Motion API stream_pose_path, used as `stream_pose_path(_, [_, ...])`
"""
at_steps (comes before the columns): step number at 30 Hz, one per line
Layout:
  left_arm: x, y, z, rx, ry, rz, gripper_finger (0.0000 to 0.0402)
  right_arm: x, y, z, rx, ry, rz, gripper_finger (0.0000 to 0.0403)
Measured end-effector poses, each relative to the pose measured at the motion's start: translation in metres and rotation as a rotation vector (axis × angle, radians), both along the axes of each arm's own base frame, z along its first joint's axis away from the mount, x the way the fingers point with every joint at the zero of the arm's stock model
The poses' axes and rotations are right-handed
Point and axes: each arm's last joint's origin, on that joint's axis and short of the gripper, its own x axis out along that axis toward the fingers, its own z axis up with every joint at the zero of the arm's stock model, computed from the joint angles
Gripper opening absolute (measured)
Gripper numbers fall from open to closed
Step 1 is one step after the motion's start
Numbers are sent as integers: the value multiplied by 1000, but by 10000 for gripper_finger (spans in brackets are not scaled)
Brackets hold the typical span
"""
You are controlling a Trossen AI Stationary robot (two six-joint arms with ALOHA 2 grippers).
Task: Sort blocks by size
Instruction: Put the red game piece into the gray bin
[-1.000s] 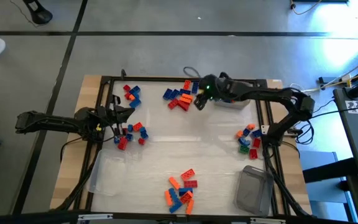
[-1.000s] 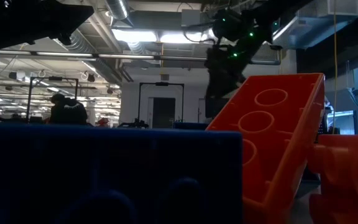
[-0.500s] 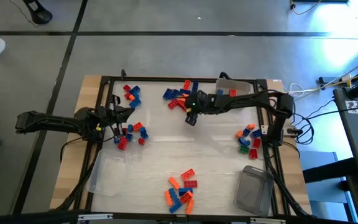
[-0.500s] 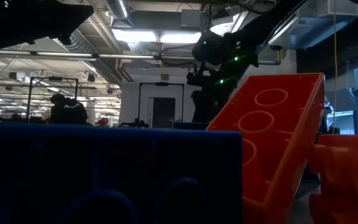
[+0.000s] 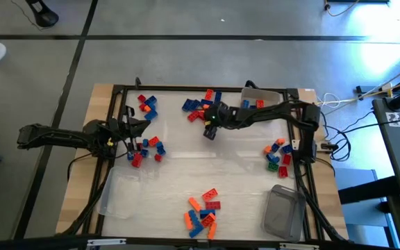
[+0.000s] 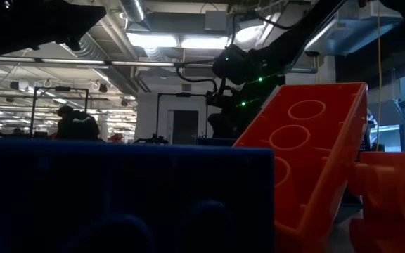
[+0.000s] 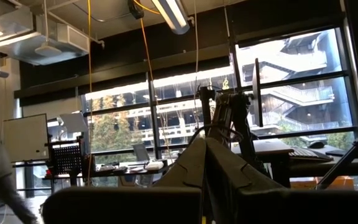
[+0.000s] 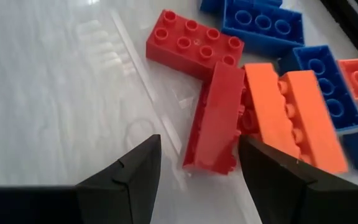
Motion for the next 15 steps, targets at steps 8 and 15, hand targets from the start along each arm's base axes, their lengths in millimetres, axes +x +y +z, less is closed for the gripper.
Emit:
stream_pose_path(8, [0,0,0,0,0,0,0,4,-2,-19,-6,24,-12,214])
stream_pose_path(15, [0,0,0,1,0,1,0,7,-2,-17,-20,-10,-9,214])
